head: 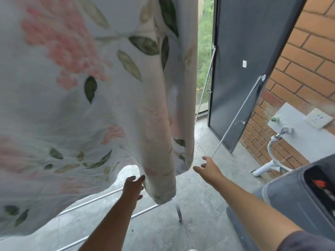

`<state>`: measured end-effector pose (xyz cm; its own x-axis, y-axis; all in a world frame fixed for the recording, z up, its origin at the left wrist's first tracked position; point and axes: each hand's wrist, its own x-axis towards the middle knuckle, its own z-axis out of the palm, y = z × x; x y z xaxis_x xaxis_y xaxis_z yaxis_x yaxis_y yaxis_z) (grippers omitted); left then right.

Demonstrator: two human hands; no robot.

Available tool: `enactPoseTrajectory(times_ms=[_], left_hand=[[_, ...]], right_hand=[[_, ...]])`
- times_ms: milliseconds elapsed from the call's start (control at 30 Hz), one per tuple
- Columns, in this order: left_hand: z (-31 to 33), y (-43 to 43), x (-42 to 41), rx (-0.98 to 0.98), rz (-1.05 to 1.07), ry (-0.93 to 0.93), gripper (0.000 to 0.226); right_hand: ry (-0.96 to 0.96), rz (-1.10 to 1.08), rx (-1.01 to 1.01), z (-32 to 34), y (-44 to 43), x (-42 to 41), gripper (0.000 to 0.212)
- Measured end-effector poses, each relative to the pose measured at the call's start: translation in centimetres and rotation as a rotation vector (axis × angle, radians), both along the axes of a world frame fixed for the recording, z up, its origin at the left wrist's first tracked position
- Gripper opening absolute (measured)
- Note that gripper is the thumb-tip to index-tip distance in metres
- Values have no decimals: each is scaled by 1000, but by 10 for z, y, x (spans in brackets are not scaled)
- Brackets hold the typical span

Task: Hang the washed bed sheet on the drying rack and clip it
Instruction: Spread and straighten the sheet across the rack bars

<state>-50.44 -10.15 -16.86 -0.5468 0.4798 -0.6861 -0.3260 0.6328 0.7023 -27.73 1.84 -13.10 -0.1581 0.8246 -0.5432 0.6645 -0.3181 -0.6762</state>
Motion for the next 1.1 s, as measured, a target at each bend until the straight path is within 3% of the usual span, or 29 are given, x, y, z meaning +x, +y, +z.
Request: enactPoseTrajectory(times_ms=[100,200,300,433,667,767,933,1100], left_hand=[[51,-29,8,25,-58,20,37],[108,-68,0,23,-124,76,7],[164,-102,-12,74,-154,176,20],[238,-134,-28,156,-169,356,18],[399,-114,-81,363,-195,855,8],[464,-94,-94,484,-162,1018,11],[566,-54,-95,688,-81,1544,13],[626,-6,-87,696,-59,1930,24]], right_hand=[[2,105,32,46,-36,-10,53],[21,182,86,100,-75,-24,48],[34,235,177,154,-101,-40,48],[98,233,329,222,-123,-69,42],[302,426,739,373,-108,-138,32],[390,409,960,435,-89,-155,29],[420,224,1395,528,-44,-162,29],[394,116,1386,571,0,-168,48]])
